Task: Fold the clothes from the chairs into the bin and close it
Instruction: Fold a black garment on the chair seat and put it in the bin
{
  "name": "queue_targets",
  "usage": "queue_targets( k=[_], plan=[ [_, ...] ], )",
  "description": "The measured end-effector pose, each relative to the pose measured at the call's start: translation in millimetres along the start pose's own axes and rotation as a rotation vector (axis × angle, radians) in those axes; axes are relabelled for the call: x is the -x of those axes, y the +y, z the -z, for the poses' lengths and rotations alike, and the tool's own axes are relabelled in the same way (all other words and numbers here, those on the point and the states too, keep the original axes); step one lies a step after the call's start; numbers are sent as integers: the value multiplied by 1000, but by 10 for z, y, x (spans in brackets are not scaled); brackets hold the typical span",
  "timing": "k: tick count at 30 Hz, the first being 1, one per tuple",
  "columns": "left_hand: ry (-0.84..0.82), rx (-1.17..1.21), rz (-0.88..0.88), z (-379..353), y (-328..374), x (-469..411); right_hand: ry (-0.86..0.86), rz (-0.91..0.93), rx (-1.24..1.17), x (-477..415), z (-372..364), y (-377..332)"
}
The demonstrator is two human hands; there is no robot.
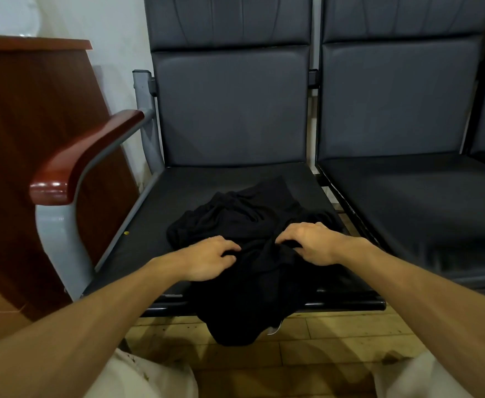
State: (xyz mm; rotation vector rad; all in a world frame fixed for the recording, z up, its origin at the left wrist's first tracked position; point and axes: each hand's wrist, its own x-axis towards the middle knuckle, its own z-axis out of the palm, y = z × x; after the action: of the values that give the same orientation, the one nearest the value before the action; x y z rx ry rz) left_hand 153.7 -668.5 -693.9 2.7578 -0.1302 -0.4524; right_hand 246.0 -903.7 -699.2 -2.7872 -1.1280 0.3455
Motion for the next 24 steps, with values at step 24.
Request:
queue_targets(
  k=[24],
  plan=[
    [139, -38, -56, 55, -66, -28, 49, 41, -294, 409, 374, -176]
  ],
)
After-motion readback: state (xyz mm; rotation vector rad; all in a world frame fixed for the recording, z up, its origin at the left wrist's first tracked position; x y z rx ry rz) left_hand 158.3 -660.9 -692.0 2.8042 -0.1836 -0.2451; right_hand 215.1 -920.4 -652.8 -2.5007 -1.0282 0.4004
